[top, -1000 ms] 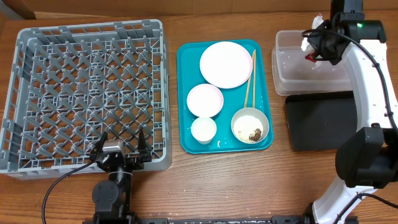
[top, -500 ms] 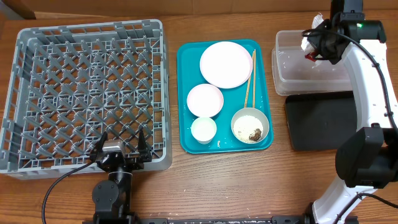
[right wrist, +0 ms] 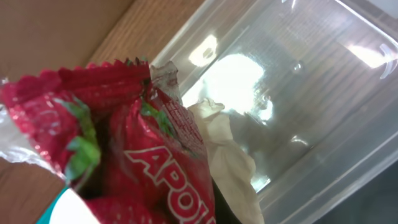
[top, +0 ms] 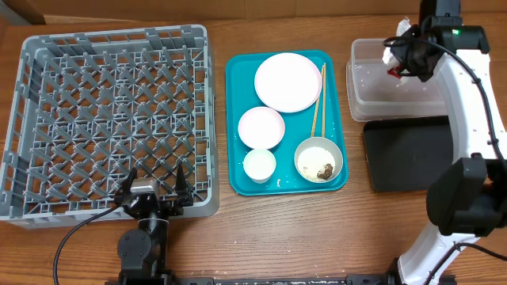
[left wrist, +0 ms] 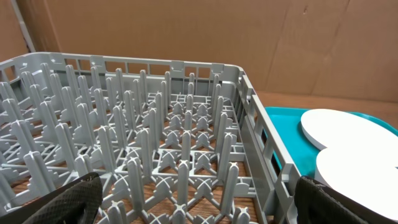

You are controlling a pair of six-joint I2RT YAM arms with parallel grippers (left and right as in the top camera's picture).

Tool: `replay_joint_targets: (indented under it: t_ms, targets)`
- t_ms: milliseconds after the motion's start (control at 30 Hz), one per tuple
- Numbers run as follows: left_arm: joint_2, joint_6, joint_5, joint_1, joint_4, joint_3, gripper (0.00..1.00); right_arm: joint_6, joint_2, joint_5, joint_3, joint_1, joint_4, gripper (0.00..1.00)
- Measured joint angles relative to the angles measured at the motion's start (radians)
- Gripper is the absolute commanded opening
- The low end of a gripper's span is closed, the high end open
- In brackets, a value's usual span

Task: Sort waste into correct bins and load items into the dishwasher
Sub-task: 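Carry the wrapper over the clear bin and release it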

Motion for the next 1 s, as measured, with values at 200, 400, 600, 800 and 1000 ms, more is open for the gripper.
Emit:
replay_joint_targets:
  t_ms: [200, 400, 600, 800, 1000]
  targets:
    - [0.0, 0.0, 0.0, 0.0, 0.0, 0.0, 1.0, 0.0, 0.048, 0.001, 0.0, 0.0, -0.008, 0.04]
    - [0.0, 0.0, 0.0, 0.0, 0.0, 0.0, 1.0, 0.0, 0.082, 0.0, 0.0, 0.0, -0.008, 0.04]
    - [0.0, 0.0, 0.0, 0.0, 0.0, 0.0, 1.0, 0.002, 0.108, 0.0, 0.0, 0.0, -0.006, 0.58]
    - [0.0, 0.0, 0.0, 0.0, 0.0, 0.0, 1.0, -0.059, 0.117, -0.006, 0.006, 0.0, -0.046, 0.68]
    - [0.0, 0.0, 0.0, 0.0, 0.0, 0.0, 1.0, -0.126, 0.11, -0.043, 0.101, 0.002, -0.163, 0.7]
